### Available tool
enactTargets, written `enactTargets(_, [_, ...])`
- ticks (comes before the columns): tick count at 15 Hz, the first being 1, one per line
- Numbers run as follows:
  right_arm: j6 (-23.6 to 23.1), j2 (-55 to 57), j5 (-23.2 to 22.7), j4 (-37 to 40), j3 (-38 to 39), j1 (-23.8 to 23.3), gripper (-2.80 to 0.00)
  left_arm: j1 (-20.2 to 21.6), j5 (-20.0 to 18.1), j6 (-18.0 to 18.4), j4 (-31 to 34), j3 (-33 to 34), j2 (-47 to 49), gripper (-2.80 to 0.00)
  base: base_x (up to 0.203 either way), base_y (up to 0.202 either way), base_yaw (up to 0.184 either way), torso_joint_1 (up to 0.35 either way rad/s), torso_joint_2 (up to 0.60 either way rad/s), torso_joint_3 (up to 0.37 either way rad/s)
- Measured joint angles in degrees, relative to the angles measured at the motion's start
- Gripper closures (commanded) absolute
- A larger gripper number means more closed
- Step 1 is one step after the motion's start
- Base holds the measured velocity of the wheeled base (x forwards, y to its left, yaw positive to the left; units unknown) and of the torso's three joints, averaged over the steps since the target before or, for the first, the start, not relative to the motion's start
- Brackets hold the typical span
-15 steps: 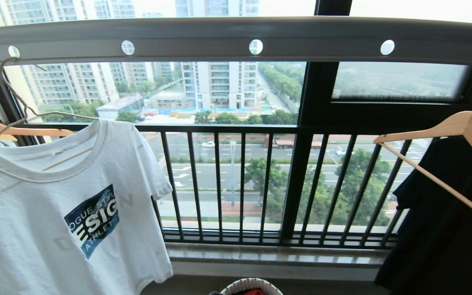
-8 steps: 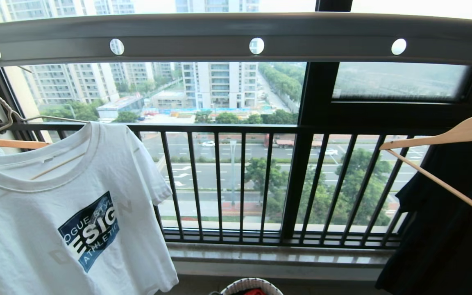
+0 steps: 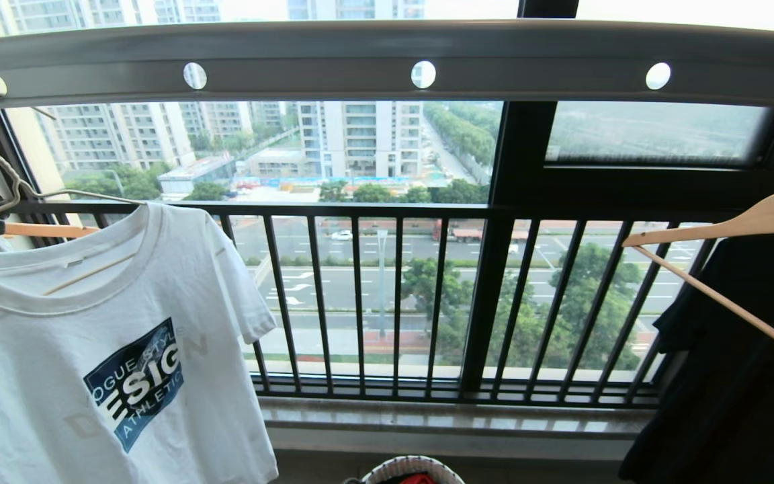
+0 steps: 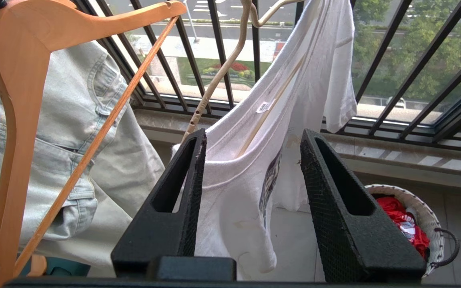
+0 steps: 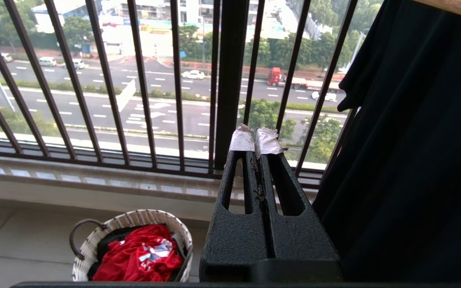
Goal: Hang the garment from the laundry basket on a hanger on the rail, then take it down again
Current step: Take the clothes off the clothes rack
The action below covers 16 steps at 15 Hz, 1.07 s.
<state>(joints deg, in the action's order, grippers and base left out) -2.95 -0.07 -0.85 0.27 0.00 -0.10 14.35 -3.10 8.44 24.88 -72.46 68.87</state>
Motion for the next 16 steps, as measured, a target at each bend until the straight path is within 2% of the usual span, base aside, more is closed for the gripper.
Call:
enactTargets(4, [0.0, 0.0, 0.0, 0.0, 0.0, 0.0, 0.00, 1.0, -4.3, 0.0, -0.5, 0.2, -0.7, -2.80, 0.000, 0.000, 0.000, 0.000, 0.00, 0.000])
enactTargets(9, [0.0, 0.0, 0.0, 0.0, 0.0, 0.0, 0.00, 8.8, -14.3, 0.1, -4.5, 0.1, 1.0, -2.80, 0.000, 0.000, 0.000, 0.000, 0.00, 0.000])
enactTargets(11, [0.0, 0.0, 0.0, 0.0, 0.0, 0.0, 0.00, 9.8, -16.9, 0.2, -5.0, 0.4, 1.8, -2.80, 0.000, 0.000, 0.000, 0.000, 0.00, 0.000])
enactTargets(14, [0.0, 0.0, 0.0, 0.0, 0.0, 0.0, 0.00, 10.0, -23.1, 0.2, -5.1, 1.1, 2.7, -2.80, 0.000, 0.000, 0.000, 0.000, 0.00, 0.000])
enactTargets(16, [0.0, 0.0, 0.0, 0.0, 0.0, 0.0, 0.00, 10.0, -24.6, 0.1, -6.6, 1.4, 4.1, -2.80, 0.000, 0.000, 0.000, 0.000, 0.00, 0.000])
